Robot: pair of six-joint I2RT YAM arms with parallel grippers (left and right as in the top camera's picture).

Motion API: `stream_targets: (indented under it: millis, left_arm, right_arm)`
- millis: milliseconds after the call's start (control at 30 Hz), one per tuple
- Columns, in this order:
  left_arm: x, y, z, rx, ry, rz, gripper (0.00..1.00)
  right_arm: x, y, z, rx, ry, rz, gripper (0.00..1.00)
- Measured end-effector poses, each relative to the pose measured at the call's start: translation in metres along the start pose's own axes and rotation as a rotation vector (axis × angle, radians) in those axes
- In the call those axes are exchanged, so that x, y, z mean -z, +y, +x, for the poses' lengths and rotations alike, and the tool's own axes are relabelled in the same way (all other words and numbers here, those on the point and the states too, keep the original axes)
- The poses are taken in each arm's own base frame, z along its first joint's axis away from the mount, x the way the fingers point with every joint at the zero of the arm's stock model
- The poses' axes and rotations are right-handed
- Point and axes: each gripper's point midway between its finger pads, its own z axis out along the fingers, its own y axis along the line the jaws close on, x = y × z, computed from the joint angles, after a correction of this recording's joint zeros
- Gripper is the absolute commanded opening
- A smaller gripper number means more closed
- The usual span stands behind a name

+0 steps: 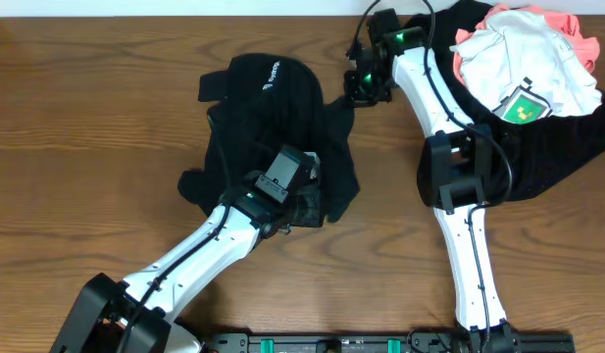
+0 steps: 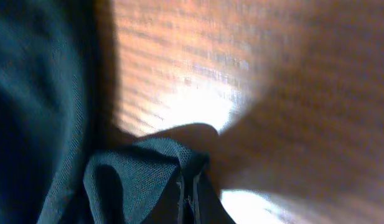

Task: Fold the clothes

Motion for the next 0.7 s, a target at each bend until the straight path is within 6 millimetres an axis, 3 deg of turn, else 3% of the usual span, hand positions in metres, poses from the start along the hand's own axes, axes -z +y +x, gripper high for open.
stream_targets:
  millis: [200, 333, 433, 567, 700]
  left_arm:
    - [0.000, -0.001, -0.001, 0.000, -0.004, 0.003, 0.43]
    - [0.000, -0.009, -0.014, -0.012, -0.057, 0.038, 0.43]
    - [0.003, -0.023, -0.033, -0.033, -0.137, 0.092, 0.49]
    - [0.006, -0.038, -0.047, -0.053, -0.202, 0.143, 0.52]
    - [-0.014, -0.051, -0.035, -0.089, -0.164, 0.157, 0.58]
  right_arm:
    - [0.005, 0.000, -0.028, 0.027, -0.108, 0.006, 0.01]
    - [0.027, 0.006, -0.051, 0.048, -0.196, 0.015, 0.01]
    - [0.052, 0.014, -0.065, 0.064, -0.256, 0.012, 0.01]
    - [0.071, 0.021, -0.069, 0.072, -0.285, 0.016, 0.01]
    - [0.072, 0.022, -0.069, 0.074, -0.284, 0.020, 0.01]
